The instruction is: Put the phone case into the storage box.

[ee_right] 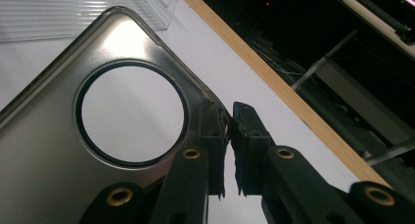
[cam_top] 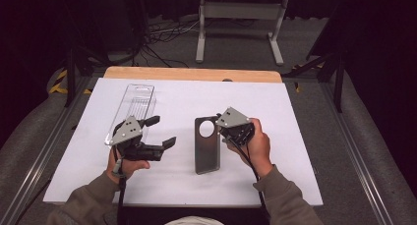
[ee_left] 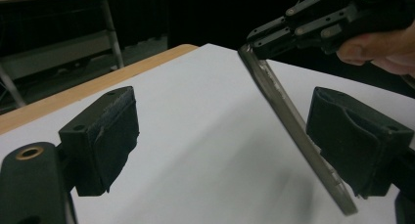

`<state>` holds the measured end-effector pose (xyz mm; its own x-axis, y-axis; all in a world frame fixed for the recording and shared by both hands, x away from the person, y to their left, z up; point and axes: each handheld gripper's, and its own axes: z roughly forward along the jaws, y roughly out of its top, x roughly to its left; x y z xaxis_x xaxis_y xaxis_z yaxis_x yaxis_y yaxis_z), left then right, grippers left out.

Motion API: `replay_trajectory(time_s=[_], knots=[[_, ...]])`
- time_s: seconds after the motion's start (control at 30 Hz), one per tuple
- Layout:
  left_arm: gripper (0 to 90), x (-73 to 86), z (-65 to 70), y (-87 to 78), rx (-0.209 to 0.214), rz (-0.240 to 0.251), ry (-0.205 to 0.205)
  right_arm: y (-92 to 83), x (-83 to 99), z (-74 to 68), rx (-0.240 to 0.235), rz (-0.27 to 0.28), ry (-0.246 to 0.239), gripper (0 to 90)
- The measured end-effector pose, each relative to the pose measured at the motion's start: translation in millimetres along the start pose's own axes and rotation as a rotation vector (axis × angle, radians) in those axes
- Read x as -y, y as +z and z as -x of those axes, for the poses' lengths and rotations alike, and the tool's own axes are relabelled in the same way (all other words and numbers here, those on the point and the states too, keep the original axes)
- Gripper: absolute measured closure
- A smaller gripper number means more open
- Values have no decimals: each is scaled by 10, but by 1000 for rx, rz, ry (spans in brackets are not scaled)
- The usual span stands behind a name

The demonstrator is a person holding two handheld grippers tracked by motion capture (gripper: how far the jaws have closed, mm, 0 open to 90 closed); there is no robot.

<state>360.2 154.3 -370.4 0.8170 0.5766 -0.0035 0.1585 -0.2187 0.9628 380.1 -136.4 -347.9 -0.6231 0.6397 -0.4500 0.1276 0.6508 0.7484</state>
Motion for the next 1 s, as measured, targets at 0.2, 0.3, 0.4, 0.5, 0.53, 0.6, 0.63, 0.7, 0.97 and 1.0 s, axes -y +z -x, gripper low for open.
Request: replay_trajectory(time_s=[0.2,0.3,0.4,0.5,0.53,0.6,0.63,0.7,0.97,1.0], knots=[[162,-114,84,203,12,-15,-9,-36,-40,-119,57,10,-61,840],[188,-142,112,288,4,-30,0,-52,-67,-198,82,20,-98,840],[239,-159,114,347,10,-42,-19,-54,-88,-250,96,26,-119,840],[294,-159,107,407,5,-55,-20,-64,-99,-303,112,35,-138,840],[309,-157,101,417,7,-58,-30,-70,-102,-315,122,39,-143,840],[401,-153,82,429,8,-56,-38,-90,-112,-345,141,48,-157,840],[412,-149,70,436,17,-51,-45,-102,-116,-361,149,53,-162,840],[486,-146,63,443,26,-46,-46,-118,-117,-394,175,61,-176,839],[625,-147,56,482,23,-70,-33,-121,-115,-438,212,64,-195,837],[638,-143,58,488,23,-77,-28,-115,-107,-442,217,63,-197,836]])
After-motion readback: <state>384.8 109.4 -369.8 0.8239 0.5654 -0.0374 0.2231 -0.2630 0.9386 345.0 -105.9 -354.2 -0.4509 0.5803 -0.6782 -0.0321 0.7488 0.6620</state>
